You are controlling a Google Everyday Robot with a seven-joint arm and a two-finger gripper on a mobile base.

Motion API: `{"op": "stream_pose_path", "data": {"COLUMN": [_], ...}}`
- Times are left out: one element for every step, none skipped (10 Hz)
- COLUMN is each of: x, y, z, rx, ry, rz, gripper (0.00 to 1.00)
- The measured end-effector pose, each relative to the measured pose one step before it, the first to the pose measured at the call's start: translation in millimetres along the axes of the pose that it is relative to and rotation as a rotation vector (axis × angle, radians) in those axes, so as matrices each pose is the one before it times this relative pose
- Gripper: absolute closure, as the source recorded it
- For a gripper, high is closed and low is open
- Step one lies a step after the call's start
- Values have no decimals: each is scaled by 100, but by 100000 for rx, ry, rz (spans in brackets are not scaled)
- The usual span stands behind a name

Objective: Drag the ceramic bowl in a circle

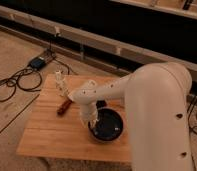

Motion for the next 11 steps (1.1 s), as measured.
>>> {"op": "stream_pose_path", "data": {"x": [-118,-420,-495,-590,-823,-621,-205,83,432,785,1052], "y": [19,144,303,800,1358,1478,1579,1200,1602,1369,1187], "z": [-137,-375,-367,-313,-401,-289,-91,4,10,-49,-299], "rx": [-47,-242,-211,-1214,-1925,-2291,-2672,-2265,-2866,-2308,-1666], "ry": [202,-5,-49,-481,-662,-14,1153,1212,1779,1808,1616], "rz": [2,-372,-1100,-1626,-2583,-2563,-2590,-1691,-2011,-1359,-1126], "gripper": [100,100,100,100,100,100,100,100,100,100,100]}}
